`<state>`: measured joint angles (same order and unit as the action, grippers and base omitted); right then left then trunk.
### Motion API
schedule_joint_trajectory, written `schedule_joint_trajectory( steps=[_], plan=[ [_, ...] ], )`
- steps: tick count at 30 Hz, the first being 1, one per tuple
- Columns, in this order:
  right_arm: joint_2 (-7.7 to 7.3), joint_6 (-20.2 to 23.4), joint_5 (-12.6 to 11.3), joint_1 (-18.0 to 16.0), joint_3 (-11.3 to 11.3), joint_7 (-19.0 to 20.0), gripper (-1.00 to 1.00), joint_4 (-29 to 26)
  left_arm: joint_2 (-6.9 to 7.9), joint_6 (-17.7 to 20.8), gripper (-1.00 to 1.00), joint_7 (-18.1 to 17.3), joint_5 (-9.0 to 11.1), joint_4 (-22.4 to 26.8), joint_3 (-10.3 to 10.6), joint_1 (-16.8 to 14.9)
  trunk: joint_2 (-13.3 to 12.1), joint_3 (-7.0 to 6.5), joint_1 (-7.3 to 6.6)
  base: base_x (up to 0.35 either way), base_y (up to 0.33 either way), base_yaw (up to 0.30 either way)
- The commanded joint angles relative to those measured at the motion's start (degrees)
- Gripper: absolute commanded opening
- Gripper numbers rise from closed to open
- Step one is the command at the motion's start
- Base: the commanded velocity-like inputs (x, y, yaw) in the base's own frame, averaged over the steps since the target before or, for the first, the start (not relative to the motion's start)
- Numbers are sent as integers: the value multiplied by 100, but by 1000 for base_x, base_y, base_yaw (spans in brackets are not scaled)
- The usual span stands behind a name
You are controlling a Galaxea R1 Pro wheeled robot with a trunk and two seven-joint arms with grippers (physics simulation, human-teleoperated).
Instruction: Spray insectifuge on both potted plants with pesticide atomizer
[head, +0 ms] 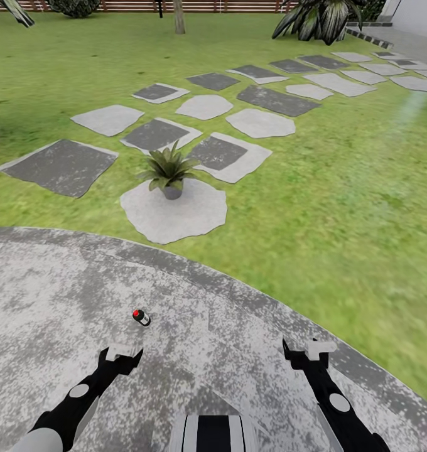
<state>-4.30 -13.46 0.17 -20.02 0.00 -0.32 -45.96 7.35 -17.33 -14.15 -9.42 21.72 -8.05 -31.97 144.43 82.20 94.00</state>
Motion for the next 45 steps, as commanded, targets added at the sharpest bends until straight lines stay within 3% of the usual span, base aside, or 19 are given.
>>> schedule_joint_trajectory(
  steps=[1, 21, 38, 45],
  plan=[
    [0, -17, 2, -2, 0, -3, 100, 4, -4, -24, 100, -32, -57, -3, -52, -1, 1, 3, -1, 0, 0, 0],
    [0, -16, 2, -2, 0, -3, 100, 8, -35, -35, 100, -22, -38, -1, -52, 8, 1, 3, -1, 161, 23, 0],
    [5, -18, -7, -2, 4, -3, 100, -23, -28, -45, 100, -44, -46, 8, -39, 7, 1, 5, -1, 9, 0, -59],
    [8, -19, -8, -2, 9, -11, 100, -27, -15, -35, 100, -44, -42, 8, -47, 7, 10, 201, 17, 0, 0, 77]
  ],
)
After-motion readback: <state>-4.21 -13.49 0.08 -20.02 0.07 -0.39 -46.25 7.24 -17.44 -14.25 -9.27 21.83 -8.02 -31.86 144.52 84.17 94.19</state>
